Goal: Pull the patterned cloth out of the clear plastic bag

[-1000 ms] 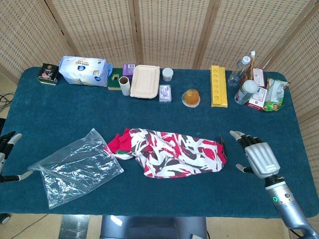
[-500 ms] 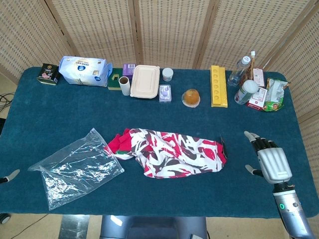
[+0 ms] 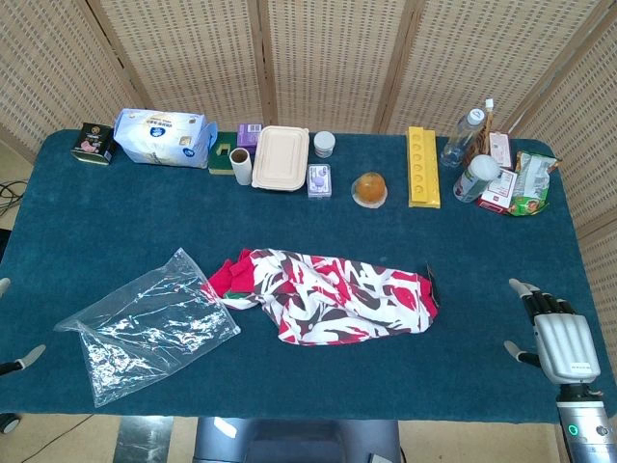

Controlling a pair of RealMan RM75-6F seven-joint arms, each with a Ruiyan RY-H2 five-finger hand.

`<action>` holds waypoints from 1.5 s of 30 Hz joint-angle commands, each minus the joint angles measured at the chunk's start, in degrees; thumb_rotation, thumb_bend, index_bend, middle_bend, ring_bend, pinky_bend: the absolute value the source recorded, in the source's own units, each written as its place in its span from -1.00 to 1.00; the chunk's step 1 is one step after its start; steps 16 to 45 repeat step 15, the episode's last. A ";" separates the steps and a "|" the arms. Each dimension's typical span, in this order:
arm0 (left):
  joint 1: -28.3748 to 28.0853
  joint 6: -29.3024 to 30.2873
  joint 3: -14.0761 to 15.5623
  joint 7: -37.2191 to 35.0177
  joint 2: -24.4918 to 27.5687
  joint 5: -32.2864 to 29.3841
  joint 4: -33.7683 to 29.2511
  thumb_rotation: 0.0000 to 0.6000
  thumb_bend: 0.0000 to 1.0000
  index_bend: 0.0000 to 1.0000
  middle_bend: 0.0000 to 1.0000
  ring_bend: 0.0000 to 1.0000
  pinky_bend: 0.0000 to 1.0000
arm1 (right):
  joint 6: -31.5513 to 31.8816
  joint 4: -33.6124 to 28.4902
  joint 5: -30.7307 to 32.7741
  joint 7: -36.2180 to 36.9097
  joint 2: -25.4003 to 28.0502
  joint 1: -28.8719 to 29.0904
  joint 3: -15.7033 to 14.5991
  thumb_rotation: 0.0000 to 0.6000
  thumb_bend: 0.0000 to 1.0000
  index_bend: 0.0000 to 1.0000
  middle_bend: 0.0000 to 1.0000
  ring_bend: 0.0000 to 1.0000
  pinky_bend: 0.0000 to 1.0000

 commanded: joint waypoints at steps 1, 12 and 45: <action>0.14 0.02 0.02 -0.05 -0.02 0.36 -0.25 0.77 -1.00 -0.87 -0.95 -1.00 -0.90 | 0.33 0.18 -0.38 0.62 0.02 -0.37 0.17 1.00 -0.77 -0.67 -0.48 -0.32 -0.27; 0.25 0.16 -0.42 0.23 -0.09 1.73 -1.28 0.80 -1.00 -0.87 -0.95 -1.00 -0.90 | 1.15 0.57 -1.44 2.16 0.29 -1.54 0.39 1.00 -0.77 -0.65 -0.47 -0.32 -0.27; 0.27 0.06 -0.56 0.46 -0.06 1.81 -1.42 0.79 -1.00 -0.87 -0.95 -1.00 -0.90 | 1.17 0.72 -1.49 2.52 0.31 -1.80 0.47 1.00 -0.77 -0.65 -0.47 -0.32 -0.27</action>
